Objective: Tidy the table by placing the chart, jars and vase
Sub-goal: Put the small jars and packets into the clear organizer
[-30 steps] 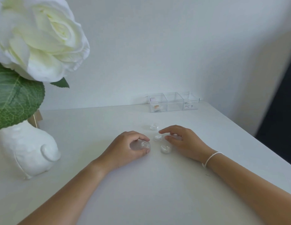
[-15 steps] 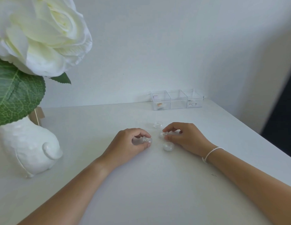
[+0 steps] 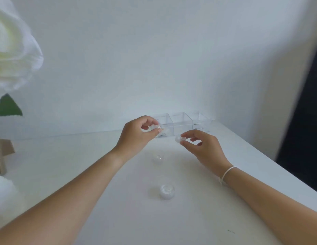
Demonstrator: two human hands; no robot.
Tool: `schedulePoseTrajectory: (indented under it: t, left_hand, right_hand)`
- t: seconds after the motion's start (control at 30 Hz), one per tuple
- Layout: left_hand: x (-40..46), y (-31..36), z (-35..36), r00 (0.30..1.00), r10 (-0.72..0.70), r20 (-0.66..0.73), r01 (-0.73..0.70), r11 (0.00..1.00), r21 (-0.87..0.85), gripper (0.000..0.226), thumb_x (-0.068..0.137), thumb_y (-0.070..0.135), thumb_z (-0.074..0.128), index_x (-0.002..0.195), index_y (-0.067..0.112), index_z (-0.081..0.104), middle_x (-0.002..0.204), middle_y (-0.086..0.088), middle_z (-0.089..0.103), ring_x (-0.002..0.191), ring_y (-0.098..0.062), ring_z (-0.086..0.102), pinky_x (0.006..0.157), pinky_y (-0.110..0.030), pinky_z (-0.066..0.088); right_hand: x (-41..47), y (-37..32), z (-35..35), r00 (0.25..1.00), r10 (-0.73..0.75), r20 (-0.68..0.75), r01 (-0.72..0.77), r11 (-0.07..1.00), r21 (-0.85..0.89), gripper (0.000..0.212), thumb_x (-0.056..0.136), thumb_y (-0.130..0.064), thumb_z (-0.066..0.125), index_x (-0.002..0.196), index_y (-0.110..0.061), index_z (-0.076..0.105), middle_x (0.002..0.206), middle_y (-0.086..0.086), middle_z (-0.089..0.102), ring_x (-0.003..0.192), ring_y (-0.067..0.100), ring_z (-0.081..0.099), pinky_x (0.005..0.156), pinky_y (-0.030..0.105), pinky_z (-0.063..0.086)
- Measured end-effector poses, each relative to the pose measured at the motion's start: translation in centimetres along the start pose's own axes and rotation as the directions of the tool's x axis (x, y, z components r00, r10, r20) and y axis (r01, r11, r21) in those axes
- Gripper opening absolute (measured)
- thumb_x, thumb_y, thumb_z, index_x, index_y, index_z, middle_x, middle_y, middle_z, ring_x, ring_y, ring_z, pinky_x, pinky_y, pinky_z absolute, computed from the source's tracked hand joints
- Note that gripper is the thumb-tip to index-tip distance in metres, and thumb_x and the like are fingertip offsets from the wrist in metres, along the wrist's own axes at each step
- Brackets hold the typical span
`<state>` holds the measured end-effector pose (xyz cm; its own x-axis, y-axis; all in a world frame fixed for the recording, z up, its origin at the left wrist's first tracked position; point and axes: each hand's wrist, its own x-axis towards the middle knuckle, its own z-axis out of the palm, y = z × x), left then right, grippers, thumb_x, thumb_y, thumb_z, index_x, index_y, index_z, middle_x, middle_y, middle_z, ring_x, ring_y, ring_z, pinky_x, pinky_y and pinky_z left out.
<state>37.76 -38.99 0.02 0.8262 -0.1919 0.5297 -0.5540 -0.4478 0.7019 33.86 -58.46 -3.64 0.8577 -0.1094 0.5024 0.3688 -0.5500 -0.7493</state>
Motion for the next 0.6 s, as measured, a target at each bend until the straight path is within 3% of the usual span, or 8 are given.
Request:
schedulePoseTrajectory:
  t: [0.2, 0.33, 0.5, 0.6]
  left_hand:
    - [9.0, 0.0, 3.6, 0.989, 0.040, 0.144, -0.058, 0.991, 0.120, 0.007, 0.077, 0.026, 0.068, 0.078, 0.028, 0.061, 0.083, 0.017, 0.060, 0.076, 0.008, 0.051, 0.060, -0.001, 0.037]
    - [13.7, -0.9, 5.7, 0.967, -0.023, 0.255, -0.046, 0.964, 0.262, 0.012, 0.077, 0.022, 0.066, 0.088, 0.019, 0.064, 0.094, 0.003, 0.058, 0.089, -0.012, 0.054, 0.068, -0.019, 0.039]
    - [16.1, -1.8, 8.6, 0.918, -0.123, 0.376, -0.072, 0.883, 0.464, 0.019, 0.076, 0.023, 0.065, 0.094, 0.018, 0.063, 0.097, 0.005, 0.055, 0.102, -0.018, 0.055, 0.086, -0.030, 0.045]
    - [16.5, -2.0, 9.8, 0.897, -0.181, 0.403, -0.107, 0.795, 0.597, 0.020, 0.077, 0.027, 0.065, 0.096, 0.022, 0.063, 0.106, 0.004, 0.061, 0.106, -0.019, 0.056, 0.087, -0.030, 0.040]
  right_hand:
    - [4.2, 1.7, -0.9, 0.993, -0.070, -0.098, 0.068, 0.997, -0.031, 0.004, 0.079, -0.034, 0.066, 0.082, -0.034, 0.063, 0.081, -0.028, 0.061, 0.084, -0.002, 0.054, 0.066, 0.009, 0.039]
    - [5.4, 3.7, -1.3, 0.982, -0.126, -0.142, 0.112, 0.988, -0.104, 0.005, 0.078, -0.036, 0.064, 0.082, -0.037, 0.062, 0.079, -0.032, 0.057, 0.087, 0.001, 0.053, 0.070, 0.009, 0.036]
    - [6.1, 5.4, -1.4, 0.973, -0.128, -0.190, 0.109, 0.988, -0.108, 0.006, 0.078, -0.034, 0.066, 0.082, -0.037, 0.062, 0.081, -0.031, 0.057, 0.089, 0.004, 0.051, 0.074, 0.010, 0.035]
    - [6.1, 5.8, -1.6, 0.971, -0.115, -0.212, 0.095, 0.990, -0.102, 0.008, 0.078, -0.031, 0.067, 0.084, -0.036, 0.064, 0.079, -0.032, 0.054, 0.087, -0.001, 0.050, 0.073, 0.009, 0.034]
